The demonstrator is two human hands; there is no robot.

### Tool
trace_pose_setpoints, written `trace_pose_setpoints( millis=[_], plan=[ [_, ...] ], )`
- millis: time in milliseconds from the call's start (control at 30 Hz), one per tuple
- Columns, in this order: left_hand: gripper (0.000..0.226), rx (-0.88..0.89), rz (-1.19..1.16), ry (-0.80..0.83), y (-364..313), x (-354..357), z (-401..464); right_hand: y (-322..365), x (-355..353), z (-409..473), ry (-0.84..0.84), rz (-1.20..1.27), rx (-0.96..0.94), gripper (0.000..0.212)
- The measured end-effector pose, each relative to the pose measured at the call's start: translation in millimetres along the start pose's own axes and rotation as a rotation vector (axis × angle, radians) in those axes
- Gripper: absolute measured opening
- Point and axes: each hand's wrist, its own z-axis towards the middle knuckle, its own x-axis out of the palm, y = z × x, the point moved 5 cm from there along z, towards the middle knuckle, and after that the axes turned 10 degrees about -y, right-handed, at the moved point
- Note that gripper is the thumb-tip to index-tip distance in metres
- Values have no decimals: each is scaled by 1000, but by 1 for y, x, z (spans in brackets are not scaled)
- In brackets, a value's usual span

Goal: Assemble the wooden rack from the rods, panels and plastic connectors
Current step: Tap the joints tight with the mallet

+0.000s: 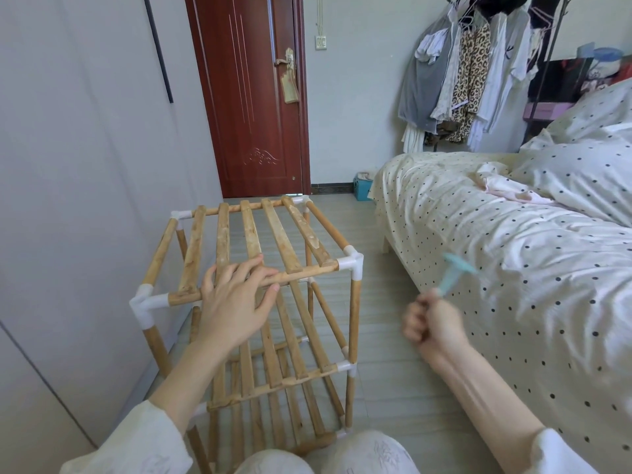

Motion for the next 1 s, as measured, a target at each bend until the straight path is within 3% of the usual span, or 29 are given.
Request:
trace_pose_setpoints(
  millis=[67,100,167,233,367,400,500,567,700,833,1000],
  plan=[
    [52,0,-1,-9,2,-1,0,-22,6,-7,153,-264,122,36],
    [51,3,-3,-9,3,-1,0,-20,4,-4,158,-284,125,36],
    [50,11,-7,-3,2,-1,-1,-3,-2,6,28,-76,67,35],
    [49,14,-7,-5,1,-1,0,5,-7,7,-62,-25,-43,33],
    [46,16,-9,-26,1,-1,0,-16,18,-15,289,-448,-6,36],
    [46,19,-10,-28,1,-2,0,-8,21,-14,282,-427,-52,36],
    [47,24,-19,-11,1,-3,-1,14,14,-2,-18,-54,-139,36],
    [46,25,-21,-12,1,-3,0,9,7,2,-95,-71,-168,33],
    [45,23,-15,-29,2,-2,0,-15,16,-6,193,-449,-47,35],
    [48,23,-27,-21,3,-1,-1,8,10,1,-34,-277,-211,32],
    [50,-12,-125,-16,16,-1,7,-13,15,-6,165,-552,-141,33]
  ],
)
